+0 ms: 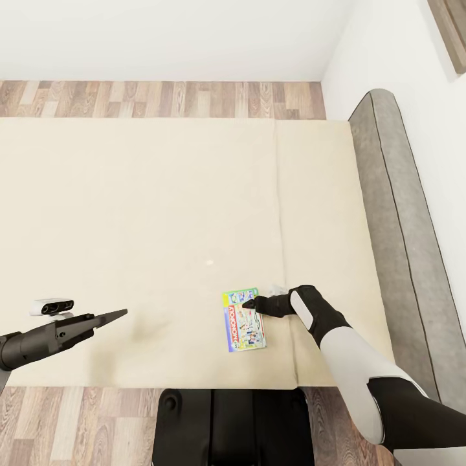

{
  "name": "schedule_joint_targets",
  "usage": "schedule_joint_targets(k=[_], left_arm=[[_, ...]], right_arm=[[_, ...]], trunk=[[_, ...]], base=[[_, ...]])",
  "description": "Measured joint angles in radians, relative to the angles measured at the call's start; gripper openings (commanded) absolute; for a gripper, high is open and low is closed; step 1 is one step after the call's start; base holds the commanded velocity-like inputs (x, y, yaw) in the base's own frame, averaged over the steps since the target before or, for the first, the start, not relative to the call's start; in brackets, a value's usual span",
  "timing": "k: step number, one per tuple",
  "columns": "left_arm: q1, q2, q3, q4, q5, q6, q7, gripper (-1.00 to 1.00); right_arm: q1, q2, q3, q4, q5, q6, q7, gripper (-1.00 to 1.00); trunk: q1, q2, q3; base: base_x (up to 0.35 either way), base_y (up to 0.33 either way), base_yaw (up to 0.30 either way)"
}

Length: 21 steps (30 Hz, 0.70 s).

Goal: Put all the toys in the child's room - the three board games (two on the bed and one on the table), the two jigsaw puzzles on the table, and the tennis ball on the table - inside the toy box on the table in the child's room.

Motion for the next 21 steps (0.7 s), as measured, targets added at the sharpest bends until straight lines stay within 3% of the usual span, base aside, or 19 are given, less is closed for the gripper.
schedule_joint_targets(k=[21], left_arm=[[0.0,0.0,0.0,0.0,0.0,0.0,0.0,1.0]], right_arm=[[-0.001,0.0,0.001,0.0,0.012,-0.002,0.0,1.0]], trunk=[[0.0,0.0,0.0]], base=[[0.0,0.078,0.0]])
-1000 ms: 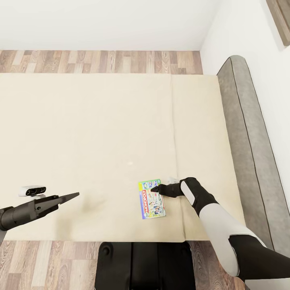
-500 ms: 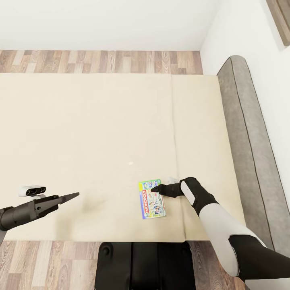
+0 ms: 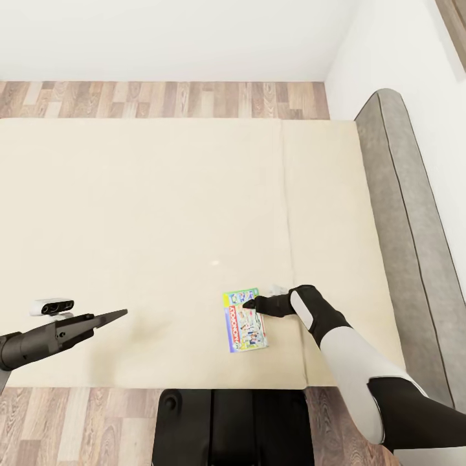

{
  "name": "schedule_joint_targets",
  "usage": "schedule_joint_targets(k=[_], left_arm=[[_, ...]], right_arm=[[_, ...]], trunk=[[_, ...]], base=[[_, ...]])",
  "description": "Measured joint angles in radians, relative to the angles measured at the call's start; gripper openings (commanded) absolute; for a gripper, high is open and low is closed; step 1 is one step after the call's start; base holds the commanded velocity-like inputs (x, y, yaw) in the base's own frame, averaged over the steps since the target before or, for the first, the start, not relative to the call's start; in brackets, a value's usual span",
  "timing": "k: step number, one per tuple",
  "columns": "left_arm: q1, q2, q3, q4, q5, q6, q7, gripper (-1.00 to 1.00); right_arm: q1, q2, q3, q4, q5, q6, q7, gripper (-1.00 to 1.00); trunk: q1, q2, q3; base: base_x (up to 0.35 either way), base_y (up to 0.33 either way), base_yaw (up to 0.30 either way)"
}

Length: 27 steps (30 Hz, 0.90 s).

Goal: Put all the toys in the child's room - the three board games (two on the bed and one on the table), the two jigsaw puzzles on the table, and the tennis ball on the table - inside the toy box on the table in the child's room.

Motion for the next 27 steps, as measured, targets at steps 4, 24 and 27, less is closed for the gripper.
schedule_joint_targets(k=[4,24,27], left_arm=[[0.0,0.0,0.0,0.0,0.0,0.0,0.0,1.0],[0.0,0.0,0.0,0.0,0.0,0.0,0.0,1.0],[0.0,0.0,0.0,0.0,0.0,0.0,0.0,1.0]], right_arm=[[0.0,0.0,-0.001,0.0,-0.002,0.0,0.001,1.0],[0.0,0.0,-0.002,0.0,-0.008,-0.001,0.002,1.0],[0.0,0.0,-0.002,0.0,-0.008,-0.001,0.002,1.0]], trunk=[[0.0,0.0,0.0],[0.0,0.0,0.0],[0.0,0.0,0.0]], base=[[0.0,0.11,0.0],[0.0,0.11,0.0],[0.0,0.11,0.0]])
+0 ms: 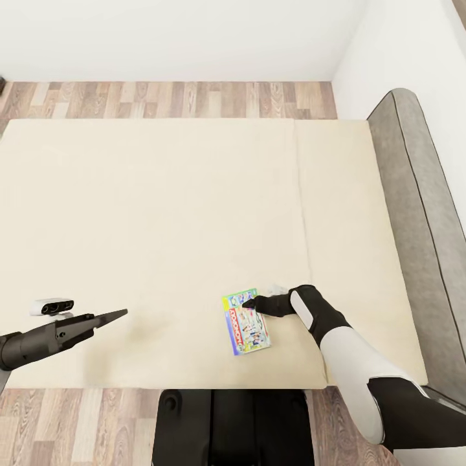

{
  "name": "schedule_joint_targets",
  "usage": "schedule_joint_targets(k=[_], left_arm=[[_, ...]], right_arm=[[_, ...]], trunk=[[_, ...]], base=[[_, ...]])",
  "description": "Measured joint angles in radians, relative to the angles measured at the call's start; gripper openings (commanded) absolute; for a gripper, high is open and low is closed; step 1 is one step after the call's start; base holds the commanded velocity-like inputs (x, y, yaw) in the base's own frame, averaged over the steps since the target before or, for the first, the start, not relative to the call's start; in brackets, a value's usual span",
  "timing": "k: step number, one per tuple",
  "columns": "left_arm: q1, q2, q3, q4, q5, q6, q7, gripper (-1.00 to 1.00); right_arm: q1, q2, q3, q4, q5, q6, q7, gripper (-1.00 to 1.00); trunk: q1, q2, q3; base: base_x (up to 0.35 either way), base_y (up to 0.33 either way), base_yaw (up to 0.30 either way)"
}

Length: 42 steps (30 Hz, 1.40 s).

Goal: Put all the toys in the child's room - the three board games (two on the bed and one on the table), the two jigsaw puzzles on the table, and the tennis ball on the table - inside the toy box on the table in the child's room.

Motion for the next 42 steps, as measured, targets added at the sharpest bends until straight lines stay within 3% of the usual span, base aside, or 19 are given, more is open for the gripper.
schedule_joint_targets(k=[20,42], left_arm=[[0.0,0.001,0.0,0.0,0.0,0.0,0.0,1.0],[0.0,0.002,0.0,0.001,0.0,0.001,0.0,1.0]], right_arm=[[0.0,0.001,0.0,0.0,0.0,0.0,0.0,1.0],[0.0,0.001,0.001,0.0,0.001,0.002,-0.001,1.0]], trunk=[[0.0,0.0,0.0],[0.0,0.0,0.0]], base=[[0.0,0.107,0.0],[0.0,0.01,0.0]])
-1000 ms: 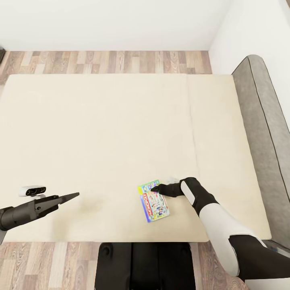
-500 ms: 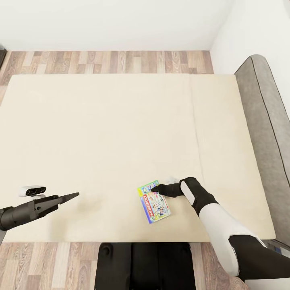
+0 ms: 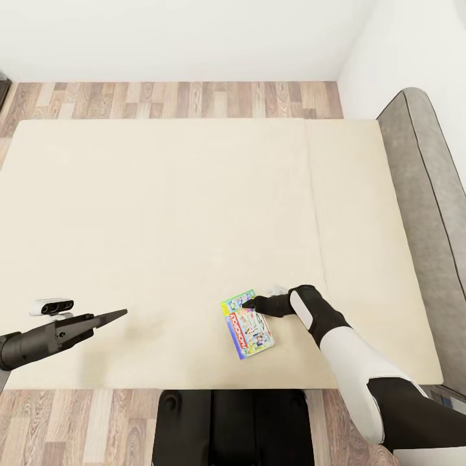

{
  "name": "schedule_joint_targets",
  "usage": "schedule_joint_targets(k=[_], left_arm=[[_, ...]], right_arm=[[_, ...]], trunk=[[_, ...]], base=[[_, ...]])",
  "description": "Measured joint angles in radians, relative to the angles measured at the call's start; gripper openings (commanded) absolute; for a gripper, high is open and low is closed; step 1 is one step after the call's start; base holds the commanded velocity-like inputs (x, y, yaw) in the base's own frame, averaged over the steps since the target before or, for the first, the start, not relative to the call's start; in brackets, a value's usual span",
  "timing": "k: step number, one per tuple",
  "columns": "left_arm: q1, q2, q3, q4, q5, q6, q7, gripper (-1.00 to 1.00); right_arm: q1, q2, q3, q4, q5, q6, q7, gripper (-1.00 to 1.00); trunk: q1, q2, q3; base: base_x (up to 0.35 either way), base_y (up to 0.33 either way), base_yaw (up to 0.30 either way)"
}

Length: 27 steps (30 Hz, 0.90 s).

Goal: Put all the toys in the child's room - the three board games (two on the bed and one on the table), the two jigsaw puzzles on the table, and the tennis ball on the table - inside the toy box on the table in the child's room.

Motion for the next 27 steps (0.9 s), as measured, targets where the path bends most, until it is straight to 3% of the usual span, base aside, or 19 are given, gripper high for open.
schedule_joint_targets(k=[27], left_arm=[[0.001,0.004,0.0,0.002,0.007,0.0,0.0,1.0]], right_arm=[[0.0,0.003,-0.001,0.001,-0.006,0.0,-0.002,1.0]], trunk=[[0.0,0.0,0.0]], base=[[0.0,0.0,0.0]])
